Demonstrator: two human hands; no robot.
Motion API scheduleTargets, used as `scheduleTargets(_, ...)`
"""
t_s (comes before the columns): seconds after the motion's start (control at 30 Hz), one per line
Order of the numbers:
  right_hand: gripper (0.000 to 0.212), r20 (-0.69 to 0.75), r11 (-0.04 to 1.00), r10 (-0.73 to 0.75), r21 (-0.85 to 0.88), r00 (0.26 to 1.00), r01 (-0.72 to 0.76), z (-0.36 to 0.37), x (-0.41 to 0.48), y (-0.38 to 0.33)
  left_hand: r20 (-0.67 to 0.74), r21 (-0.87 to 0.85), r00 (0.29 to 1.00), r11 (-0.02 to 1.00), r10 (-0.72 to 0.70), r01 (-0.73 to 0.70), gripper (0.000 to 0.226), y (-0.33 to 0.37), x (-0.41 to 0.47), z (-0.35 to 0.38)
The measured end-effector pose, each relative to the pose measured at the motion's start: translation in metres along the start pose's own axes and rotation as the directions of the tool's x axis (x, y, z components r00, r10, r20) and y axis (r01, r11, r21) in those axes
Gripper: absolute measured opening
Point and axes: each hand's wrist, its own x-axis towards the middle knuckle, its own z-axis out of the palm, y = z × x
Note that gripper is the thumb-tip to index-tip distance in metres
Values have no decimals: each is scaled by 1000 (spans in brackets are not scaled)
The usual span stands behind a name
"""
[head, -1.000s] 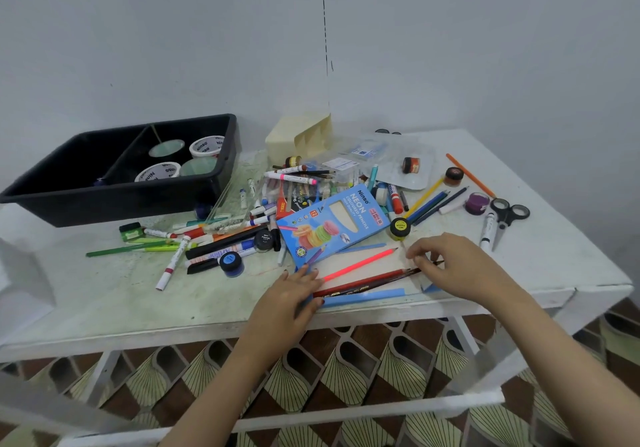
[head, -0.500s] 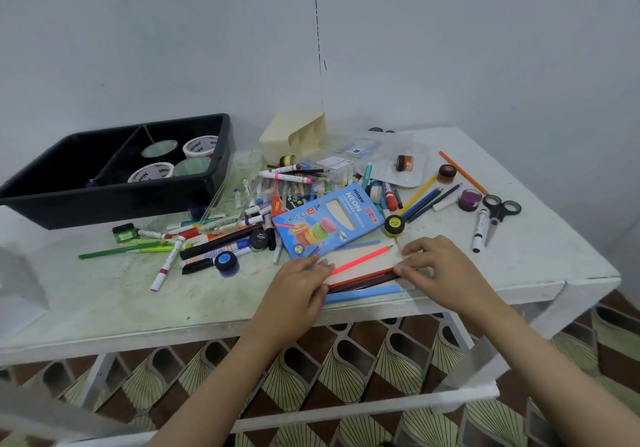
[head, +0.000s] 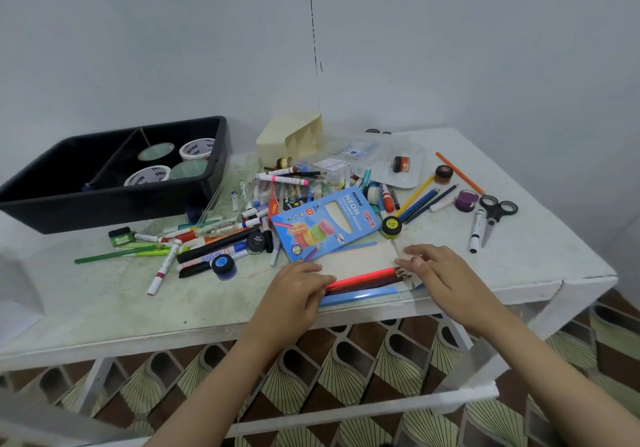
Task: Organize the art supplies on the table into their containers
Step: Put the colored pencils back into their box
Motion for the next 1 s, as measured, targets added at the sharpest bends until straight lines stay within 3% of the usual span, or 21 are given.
scheduleTargets(0.1, 73, 13, 1000, -28, -1, 1000, 28, 3, -6, 2, 3, 8, 1000, 1000, 6, -7, 31, -1, 0, 1)
scheduleTargets(0.27, 70, -87, 995, 4, 102, 996, 5, 5, -14, 2, 7, 6, 1000, 1000, 17, -17, 42, -2, -1, 4)
scheduleTargets(0.47, 59, -169, 949, -147, -304, 975, 90, 16, -29, -2, -28, 10, 999, 1000, 17, -17, 41, 1, -1, 4)
scheduleTargets(0.7, 59, -102, 908, -111, -416, 989, 59, 28, -36, -3, -28, 22, 999, 999, 29, -29, 40, 3, 0, 3)
scheduleTargets(0.83, 60, -92, 937, -100, -342, 991, 63, 30, -34, 0, -19, 26, 999, 999, 36, -36, 38, 4, 1, 1)
scheduleTargets(1.0, 43, -231, 988, -136, 44, 963, 150, 13, -30, -9, -23, 16, 999, 1000, 26, -26, 34, 7, 8, 2)
